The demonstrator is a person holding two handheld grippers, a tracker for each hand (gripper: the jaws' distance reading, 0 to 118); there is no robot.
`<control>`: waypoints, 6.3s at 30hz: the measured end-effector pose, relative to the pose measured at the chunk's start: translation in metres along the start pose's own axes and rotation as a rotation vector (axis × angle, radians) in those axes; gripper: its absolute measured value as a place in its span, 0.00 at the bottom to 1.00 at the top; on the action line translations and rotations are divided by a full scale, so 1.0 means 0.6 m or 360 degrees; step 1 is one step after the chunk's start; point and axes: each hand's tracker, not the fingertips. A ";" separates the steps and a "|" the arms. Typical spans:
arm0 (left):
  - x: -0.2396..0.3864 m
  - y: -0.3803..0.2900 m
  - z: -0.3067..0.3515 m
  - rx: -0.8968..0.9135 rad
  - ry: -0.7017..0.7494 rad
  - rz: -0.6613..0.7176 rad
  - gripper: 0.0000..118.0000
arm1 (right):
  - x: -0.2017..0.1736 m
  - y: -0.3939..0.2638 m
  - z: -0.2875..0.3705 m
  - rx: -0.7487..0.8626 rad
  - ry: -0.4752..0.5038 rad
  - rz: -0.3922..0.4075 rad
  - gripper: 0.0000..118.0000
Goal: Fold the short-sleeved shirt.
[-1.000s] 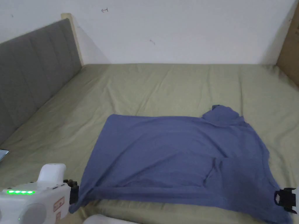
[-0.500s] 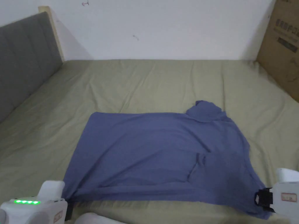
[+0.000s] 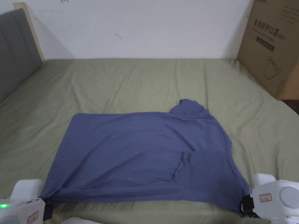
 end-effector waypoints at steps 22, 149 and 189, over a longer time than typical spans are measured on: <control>-0.033 0.164 -0.052 0.0024 0.0056 -0.0029 0.02 | -0.002 0.225 0.060 0.0300 0.0035 -0.0166 0.00; -0.032 0.448 -0.408 -0.0053 -0.0035 0.0139 0.84 | -0.048 0.558 -0.193 0.0168 -0.0116 0.0196 0.00; -0.029 0.070 -0.064 -0.0085 -0.0013 0.0051 0.87 | 0.019 0.076 0.009 0.0188 0.0012 0.0059 0.75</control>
